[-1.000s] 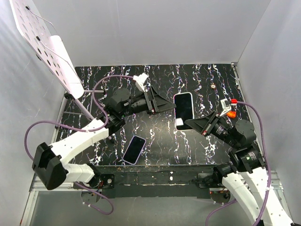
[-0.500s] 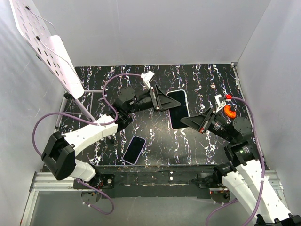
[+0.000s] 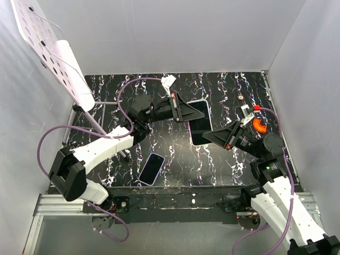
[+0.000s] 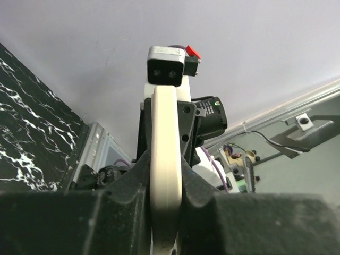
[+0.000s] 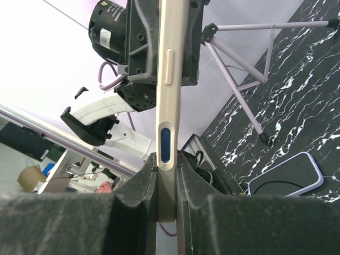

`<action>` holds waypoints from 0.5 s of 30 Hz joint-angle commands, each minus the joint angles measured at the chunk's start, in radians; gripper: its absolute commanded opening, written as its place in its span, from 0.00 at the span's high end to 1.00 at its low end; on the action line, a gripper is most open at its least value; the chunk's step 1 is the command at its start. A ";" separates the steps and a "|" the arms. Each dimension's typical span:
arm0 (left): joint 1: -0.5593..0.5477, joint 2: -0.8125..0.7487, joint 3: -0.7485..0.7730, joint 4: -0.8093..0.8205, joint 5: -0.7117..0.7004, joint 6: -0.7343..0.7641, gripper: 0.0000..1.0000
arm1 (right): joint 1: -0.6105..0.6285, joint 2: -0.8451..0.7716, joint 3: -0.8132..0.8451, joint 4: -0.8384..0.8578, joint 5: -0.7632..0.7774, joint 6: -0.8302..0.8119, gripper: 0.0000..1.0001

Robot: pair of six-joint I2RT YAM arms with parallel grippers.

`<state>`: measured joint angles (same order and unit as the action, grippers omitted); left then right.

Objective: Take the phone out of the phone case
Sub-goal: Remove the phone case from the phone.

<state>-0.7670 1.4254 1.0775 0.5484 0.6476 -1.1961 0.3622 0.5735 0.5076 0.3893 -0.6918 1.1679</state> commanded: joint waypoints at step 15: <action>0.110 -0.003 0.199 -0.278 0.399 0.132 1.00 | 0.006 0.040 0.209 -0.445 -0.273 -0.528 0.36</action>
<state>-0.6750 1.4479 1.2175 0.2981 0.9504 -1.0840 0.3668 0.5701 0.6899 -0.0795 -0.7998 0.6941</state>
